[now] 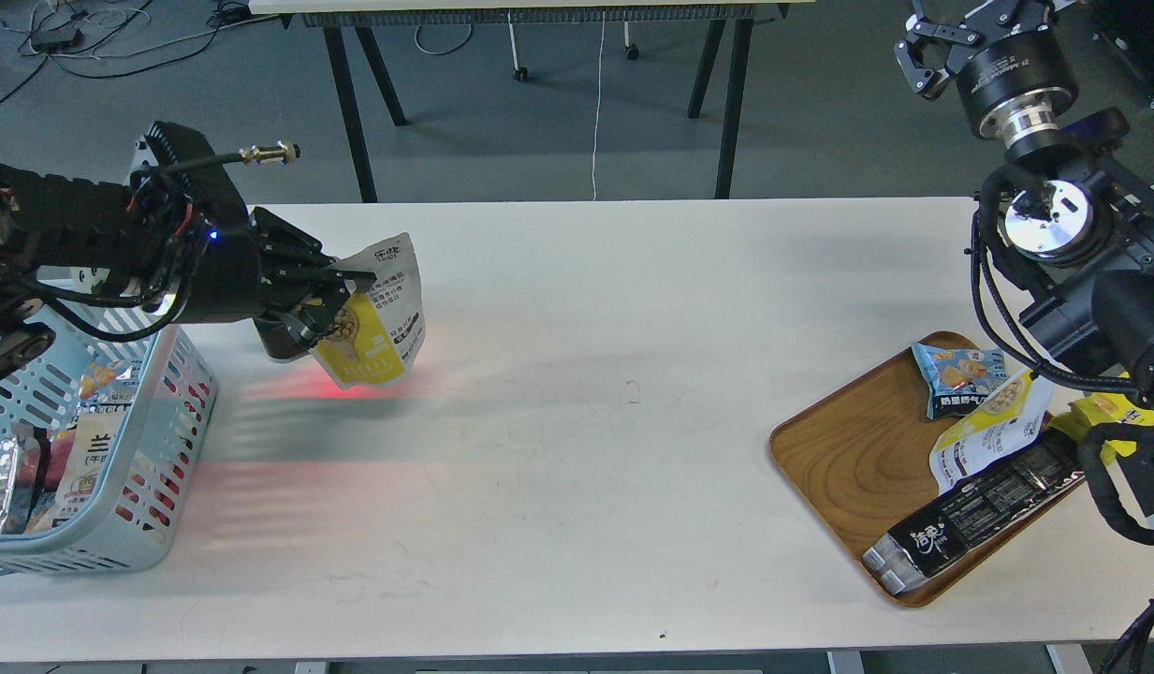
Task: Scan snack and place in basket
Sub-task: 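Hold the snack bag with the left gripper in front of the scanner, then move the bag over the basket and release it with the left gripper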
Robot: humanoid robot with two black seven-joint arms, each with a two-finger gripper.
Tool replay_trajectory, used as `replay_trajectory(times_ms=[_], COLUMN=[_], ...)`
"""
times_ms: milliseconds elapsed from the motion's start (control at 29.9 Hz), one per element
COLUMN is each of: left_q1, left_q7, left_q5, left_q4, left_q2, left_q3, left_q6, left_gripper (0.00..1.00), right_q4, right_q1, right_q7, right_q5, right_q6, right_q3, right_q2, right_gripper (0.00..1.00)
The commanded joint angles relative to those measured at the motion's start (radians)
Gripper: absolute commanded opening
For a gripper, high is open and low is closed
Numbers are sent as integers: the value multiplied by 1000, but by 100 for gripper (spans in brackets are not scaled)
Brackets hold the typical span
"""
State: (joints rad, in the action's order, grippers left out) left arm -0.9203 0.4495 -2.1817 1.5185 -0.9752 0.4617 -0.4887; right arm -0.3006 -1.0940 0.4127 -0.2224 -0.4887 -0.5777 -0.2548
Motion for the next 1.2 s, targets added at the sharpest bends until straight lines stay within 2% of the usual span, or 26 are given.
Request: replay_trajectory(times_ms=[0,301,502,769,1037,1170], left_q1=[-2,8,-11,0,-3,-3], left_q7=[5,5,8,8,12,14], left_q5=[0,0,0,0,0,0], left_q4=[5,61,8,11,113,147], left_q2=[3,-11,-5,-13,-79,-146], left_q3=[3,0,11,2,18,84], left_q6=[0,0,0,0,0,0], left_gripper=[0,0,0,0,0,0], right_q4=[0,0,0,-2,-2,-2], right_q1=[-1,-3,-3,-1,-3,-3], right_q7=[0,0,0,0,0,0], right_q5=[0,0,0,0,0,0], right_q6=[0,0,0,0,0,0], right_q3=[1,1,-1,1,-1,-1], right_q2=[-1,-3,-6,-9,-7,-9], right_gripper=[100,100,100,100,100,100])
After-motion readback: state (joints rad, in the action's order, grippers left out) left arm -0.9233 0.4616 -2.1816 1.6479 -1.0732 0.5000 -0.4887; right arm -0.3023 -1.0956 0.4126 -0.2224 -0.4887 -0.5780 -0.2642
